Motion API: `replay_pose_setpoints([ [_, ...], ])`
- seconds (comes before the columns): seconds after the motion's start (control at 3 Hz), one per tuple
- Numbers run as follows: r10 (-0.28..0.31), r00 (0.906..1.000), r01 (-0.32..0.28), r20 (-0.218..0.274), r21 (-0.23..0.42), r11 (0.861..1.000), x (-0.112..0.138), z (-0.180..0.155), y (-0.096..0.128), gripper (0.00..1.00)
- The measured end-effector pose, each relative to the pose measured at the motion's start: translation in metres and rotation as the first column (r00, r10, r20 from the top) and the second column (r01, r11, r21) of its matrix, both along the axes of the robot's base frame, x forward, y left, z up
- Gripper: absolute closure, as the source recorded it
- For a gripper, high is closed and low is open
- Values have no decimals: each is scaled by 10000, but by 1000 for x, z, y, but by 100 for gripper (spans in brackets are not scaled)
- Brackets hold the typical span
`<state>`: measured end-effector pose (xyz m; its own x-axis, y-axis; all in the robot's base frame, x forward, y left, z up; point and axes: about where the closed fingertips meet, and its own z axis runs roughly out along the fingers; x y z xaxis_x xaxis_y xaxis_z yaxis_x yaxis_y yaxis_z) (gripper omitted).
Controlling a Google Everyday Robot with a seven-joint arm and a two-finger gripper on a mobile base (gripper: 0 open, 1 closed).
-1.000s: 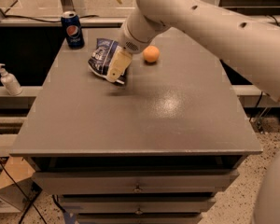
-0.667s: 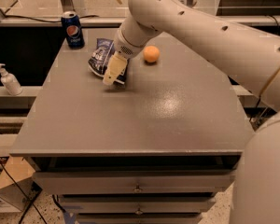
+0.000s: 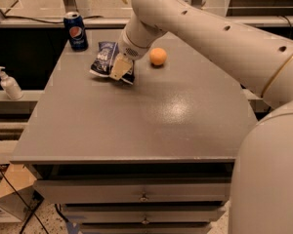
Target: Pick blue chip bag
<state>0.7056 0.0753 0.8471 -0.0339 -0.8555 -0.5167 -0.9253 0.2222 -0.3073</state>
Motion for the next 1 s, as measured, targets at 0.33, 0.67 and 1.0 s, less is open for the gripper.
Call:
replay_pose_setpoints([
  [0.33,-73,9999,73,132,6,10000,1,9,-7,62],
  [0.67,7,9952,-19,983,127,9999,0,53,-20,86],
  [1.0,142,9728,-189,2311,184,9997,-7,117,-40,100],
])
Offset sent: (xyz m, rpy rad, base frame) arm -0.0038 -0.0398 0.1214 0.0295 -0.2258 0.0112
